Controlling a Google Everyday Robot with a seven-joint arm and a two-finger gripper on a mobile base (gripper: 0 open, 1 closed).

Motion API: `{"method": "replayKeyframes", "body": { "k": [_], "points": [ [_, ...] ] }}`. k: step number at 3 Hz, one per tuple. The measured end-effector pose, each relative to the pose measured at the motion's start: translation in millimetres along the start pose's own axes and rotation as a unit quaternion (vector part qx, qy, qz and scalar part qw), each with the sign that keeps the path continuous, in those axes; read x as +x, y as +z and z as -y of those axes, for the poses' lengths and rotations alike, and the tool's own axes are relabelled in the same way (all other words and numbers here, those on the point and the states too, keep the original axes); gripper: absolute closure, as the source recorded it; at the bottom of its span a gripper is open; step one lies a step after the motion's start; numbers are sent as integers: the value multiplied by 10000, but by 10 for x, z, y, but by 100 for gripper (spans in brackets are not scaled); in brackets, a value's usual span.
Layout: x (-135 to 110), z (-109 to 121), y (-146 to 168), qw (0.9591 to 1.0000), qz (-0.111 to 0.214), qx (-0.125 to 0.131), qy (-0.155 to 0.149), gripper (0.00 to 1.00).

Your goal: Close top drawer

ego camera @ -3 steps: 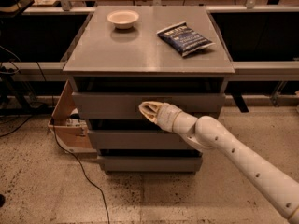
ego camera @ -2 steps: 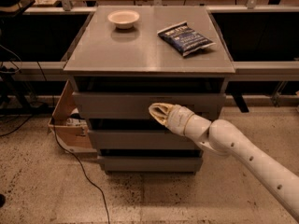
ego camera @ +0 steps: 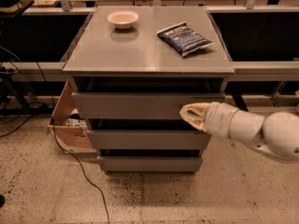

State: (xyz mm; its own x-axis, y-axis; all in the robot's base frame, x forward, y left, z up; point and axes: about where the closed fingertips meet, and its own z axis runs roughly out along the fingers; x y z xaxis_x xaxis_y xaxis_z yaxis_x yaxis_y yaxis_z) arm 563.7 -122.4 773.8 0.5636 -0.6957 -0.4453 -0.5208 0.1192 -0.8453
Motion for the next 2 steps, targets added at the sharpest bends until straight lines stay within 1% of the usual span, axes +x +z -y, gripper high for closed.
{"method": "replayKeyframes", "body": {
  "k": [1, 2],
  "points": [
    [-101, 355, -435, 9982, -330, -135, -476, 100],
    [-124, 783, -612, 9960, -416, 68, -783, 100]
  ]
}}
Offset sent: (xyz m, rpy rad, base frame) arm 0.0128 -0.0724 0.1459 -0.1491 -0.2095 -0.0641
